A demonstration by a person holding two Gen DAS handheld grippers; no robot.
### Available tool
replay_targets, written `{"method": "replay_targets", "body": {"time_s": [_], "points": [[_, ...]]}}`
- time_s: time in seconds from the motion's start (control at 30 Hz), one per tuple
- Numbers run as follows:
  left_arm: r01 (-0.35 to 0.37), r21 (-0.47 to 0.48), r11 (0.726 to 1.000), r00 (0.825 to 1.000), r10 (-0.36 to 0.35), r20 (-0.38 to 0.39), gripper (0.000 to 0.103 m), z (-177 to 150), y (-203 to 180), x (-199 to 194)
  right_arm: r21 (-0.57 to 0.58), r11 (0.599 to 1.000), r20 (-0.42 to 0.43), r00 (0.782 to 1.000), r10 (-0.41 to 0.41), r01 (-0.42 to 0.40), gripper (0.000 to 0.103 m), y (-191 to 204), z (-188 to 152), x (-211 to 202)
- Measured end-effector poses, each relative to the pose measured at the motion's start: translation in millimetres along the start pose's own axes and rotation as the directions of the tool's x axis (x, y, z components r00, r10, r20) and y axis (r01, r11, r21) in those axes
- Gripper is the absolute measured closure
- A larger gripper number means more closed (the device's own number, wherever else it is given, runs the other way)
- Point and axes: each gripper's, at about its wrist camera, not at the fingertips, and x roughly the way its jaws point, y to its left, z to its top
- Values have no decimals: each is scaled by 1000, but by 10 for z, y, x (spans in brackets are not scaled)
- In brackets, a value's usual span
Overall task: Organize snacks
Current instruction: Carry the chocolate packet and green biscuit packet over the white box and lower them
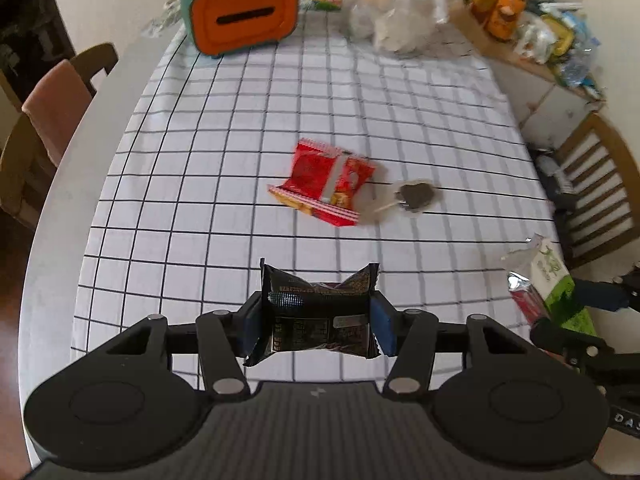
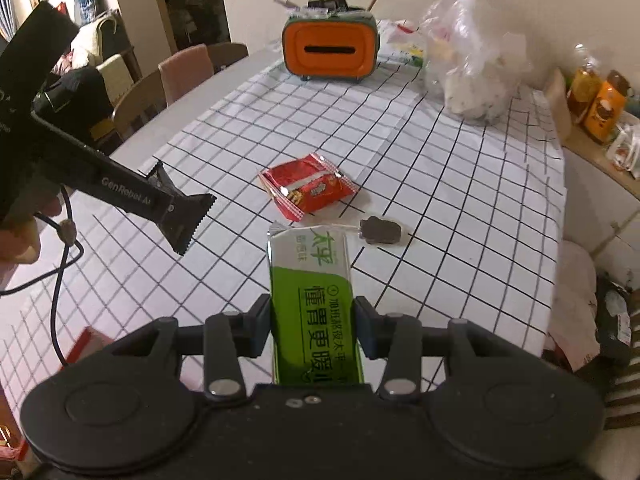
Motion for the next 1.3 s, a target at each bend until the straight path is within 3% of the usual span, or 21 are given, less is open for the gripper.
{"method": "replay_targets", "body": {"time_s": [0.2, 0.57, 0.93, 1.3], "points": [[42, 61, 997, 999, -43, 26, 48, -262, -183, -413, 18, 1000, 12, 1000, -9, 9, 61, 174, -190, -373], [105, 169, 980, 994, -109, 14, 48, -860, -413, -789, 76, 997, 9, 1000, -7, 6, 61, 477, -668, -759], [124, 214, 969, 992, -126, -4, 48, -1451, -555, -796, 166, 986, -12, 1000, -9, 11, 61, 671, -1273, -807], [100, 290, 952, 995, -90, -47, 48, -1890, -765, -558, 184, 981, -43, 998, -56, 63, 61, 862, -1714, -655]]}}
